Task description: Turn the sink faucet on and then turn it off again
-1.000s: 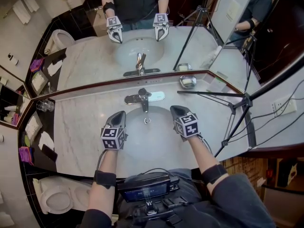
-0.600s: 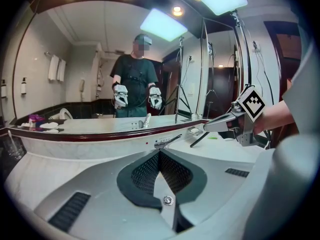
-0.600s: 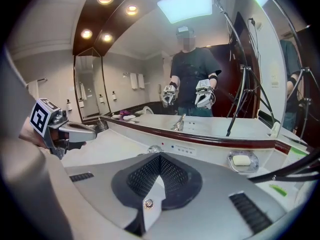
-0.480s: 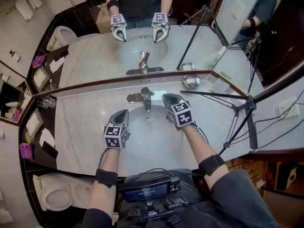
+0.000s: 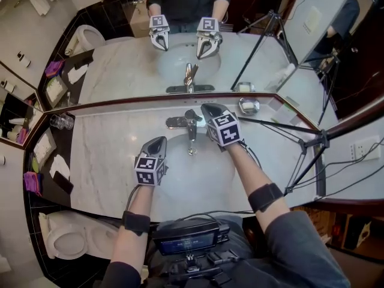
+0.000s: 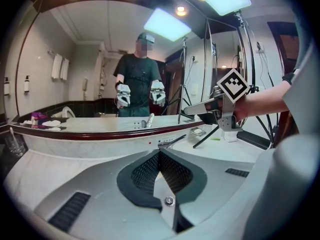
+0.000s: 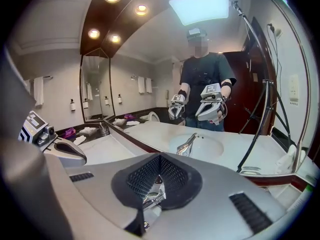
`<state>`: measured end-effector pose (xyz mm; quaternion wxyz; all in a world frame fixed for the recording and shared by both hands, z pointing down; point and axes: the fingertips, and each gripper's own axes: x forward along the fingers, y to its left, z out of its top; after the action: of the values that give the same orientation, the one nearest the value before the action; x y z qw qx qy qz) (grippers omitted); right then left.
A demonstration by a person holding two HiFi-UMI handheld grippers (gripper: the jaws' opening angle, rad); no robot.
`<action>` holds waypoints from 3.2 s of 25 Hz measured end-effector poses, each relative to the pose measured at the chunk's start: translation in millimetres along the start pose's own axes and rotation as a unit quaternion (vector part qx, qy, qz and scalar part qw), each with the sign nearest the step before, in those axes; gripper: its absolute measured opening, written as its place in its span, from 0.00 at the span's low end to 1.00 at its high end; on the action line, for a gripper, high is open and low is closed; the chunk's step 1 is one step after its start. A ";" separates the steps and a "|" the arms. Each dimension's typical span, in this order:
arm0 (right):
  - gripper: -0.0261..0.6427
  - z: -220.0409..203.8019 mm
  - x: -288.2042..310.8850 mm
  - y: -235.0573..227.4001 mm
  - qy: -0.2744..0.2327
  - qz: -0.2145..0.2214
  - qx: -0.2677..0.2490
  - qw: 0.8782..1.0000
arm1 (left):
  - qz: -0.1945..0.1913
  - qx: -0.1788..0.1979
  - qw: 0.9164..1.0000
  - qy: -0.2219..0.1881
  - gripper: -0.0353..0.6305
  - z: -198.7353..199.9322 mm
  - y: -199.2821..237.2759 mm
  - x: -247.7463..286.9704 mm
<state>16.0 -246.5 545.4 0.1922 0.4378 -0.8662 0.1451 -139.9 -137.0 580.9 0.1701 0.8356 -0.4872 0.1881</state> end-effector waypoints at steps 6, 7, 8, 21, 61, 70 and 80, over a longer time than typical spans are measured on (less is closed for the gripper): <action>0.06 -4.2 24.3 1.0 0.013 0.009 -0.008 1.000 | 0.006 -0.002 1.000 0.002 0.05 -2.3 9.5 0.6; 0.06 -6.4 27.8 0.7 0.015 0.010 -0.007 1.000 | 0.007 -0.002 1.000 0.003 0.05 -3.2 10.6 1.0; 0.06 -8.9 30.8 0.7 0.019 0.011 -0.007 1.000 | 0.008 -0.001 1.000 0.004 0.05 -4.0 11.7 1.2; 0.06 -47.8 52.1 9.4 0.061 0.026 -0.007 0.998 | 0.015 -0.005 1.000 0.011 0.05 -7.9 18.4 0.7; 0.07 -113.7 41.6 11.5 0.065 0.029 0.010 0.997 | 0.011 -0.010 1.000 0.021 0.05 -18.4 15.6 8.2; 0.07 -111.8 40.0 11.5 0.067 0.022 0.002 0.997 | 0.013 -0.008 1.000 0.022 0.05 -19.5 13.7 8.0; 0.07 -104.5 30.0 11.4 0.091 0.007 -0.004 0.996 | 0.014 -0.004 1.000 0.019 0.05 -16.9 12.2 5.6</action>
<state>11.9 -217.3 650.7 0.2706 0.4164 -0.8486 0.1823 -150.6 -139.0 599.6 0.1805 0.8244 -0.4960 0.2042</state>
